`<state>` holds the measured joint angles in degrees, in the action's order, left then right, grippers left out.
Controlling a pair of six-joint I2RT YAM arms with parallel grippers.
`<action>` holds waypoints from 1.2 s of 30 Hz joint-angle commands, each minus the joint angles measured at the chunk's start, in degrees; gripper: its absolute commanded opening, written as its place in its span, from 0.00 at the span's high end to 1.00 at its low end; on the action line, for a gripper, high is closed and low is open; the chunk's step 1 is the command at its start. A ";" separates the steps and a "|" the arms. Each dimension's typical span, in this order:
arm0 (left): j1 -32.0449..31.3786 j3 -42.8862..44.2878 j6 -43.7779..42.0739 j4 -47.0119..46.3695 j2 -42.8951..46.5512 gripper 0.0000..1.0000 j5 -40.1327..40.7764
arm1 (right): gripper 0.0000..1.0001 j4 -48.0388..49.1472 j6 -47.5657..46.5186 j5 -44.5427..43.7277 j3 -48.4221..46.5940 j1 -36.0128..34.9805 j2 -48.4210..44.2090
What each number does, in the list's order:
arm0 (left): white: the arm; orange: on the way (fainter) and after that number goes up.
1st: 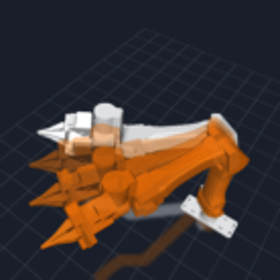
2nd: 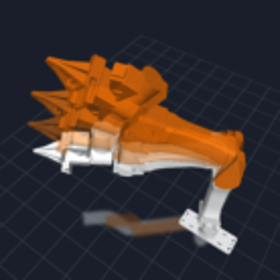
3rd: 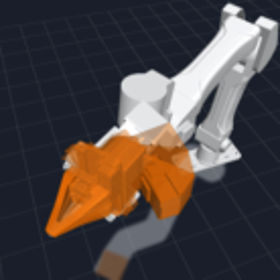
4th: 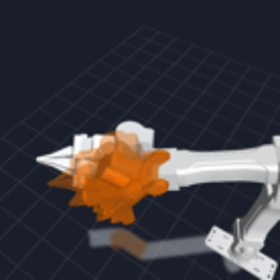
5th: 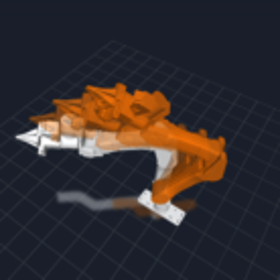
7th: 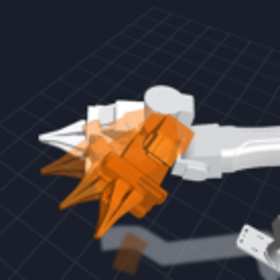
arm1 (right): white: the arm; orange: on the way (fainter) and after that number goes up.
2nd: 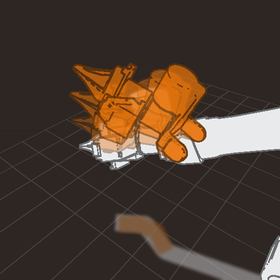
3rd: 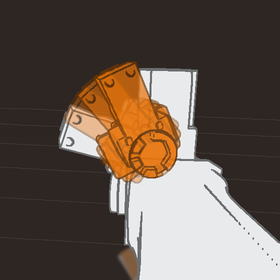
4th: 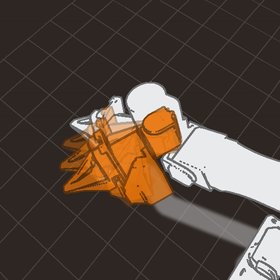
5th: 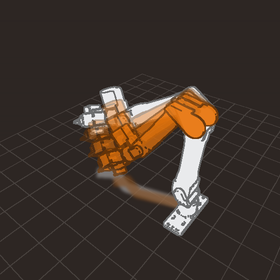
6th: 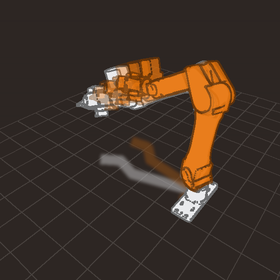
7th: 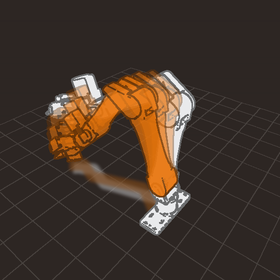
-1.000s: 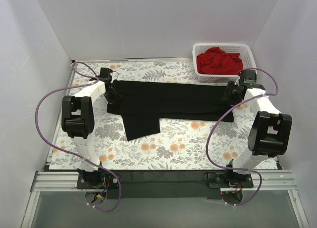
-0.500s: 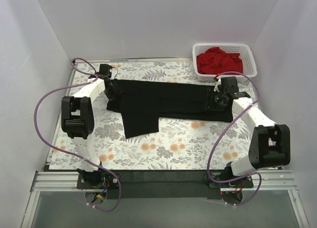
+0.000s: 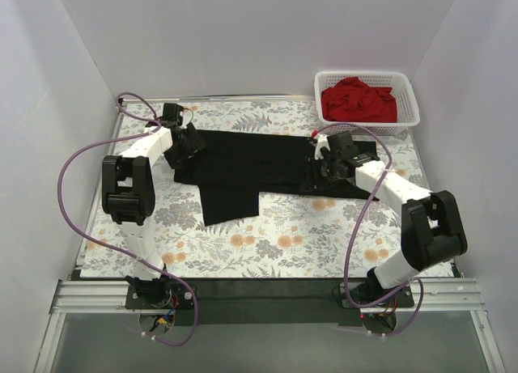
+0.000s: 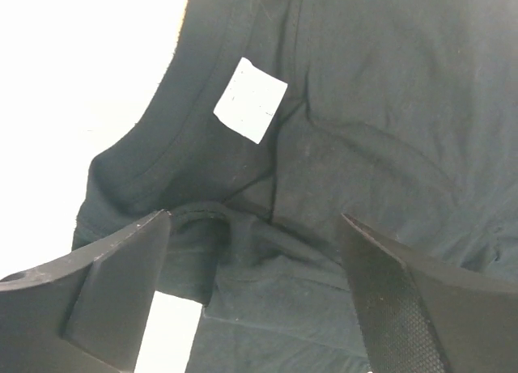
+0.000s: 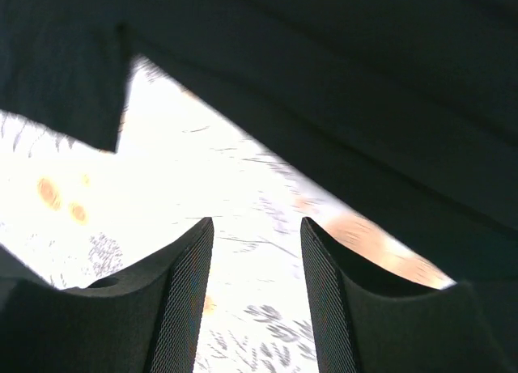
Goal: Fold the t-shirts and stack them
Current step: Fold the tshirt
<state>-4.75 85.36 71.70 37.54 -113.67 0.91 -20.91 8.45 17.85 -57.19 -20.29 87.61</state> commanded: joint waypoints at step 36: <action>-19.68 -40.27 9.42 1.31 26.13 0.42 5.34 | 0.62 7.55 6.23 -6.16 -11.45 -27.52 21.81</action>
<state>-23.59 45.80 79.61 40.77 -85.19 6.13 -14.20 14.00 14.02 -67.09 -47.35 107.44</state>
